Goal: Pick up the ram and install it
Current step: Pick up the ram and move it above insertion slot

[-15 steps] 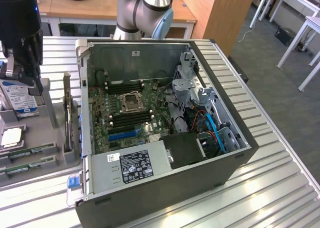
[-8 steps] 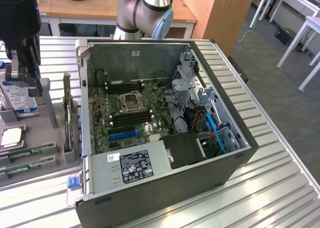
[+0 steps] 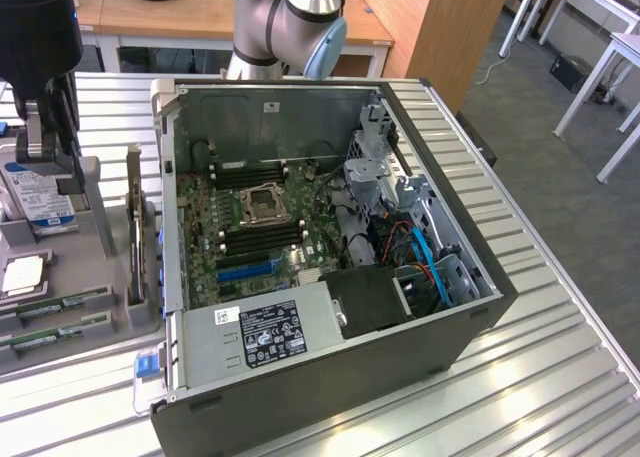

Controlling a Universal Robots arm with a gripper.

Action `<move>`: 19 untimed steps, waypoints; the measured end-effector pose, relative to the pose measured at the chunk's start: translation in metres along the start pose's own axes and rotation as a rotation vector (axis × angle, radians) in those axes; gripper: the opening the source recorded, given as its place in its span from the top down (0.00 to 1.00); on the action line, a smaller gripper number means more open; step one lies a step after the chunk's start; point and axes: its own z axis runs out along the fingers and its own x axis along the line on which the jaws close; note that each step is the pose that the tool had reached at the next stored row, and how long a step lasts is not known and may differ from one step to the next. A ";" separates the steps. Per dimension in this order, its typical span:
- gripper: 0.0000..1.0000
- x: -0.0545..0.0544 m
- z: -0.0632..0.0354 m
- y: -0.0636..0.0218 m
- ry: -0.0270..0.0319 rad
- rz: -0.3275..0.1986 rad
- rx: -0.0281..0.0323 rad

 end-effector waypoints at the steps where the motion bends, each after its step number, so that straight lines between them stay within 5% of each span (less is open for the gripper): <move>1: 0.89 0.000 0.0000 0.0000 0.0001 0.000 0.0000; 11: 0.89 0.000 0.0000 0.0000 0.0001 0.000 -0.0001; 15: 0.70 0.000 0.0000 0.0000 0.0000 0.000 0.0000; 19: 0.70 0.000 0.0006 -0.0001 -0.0002 0.000 0.0002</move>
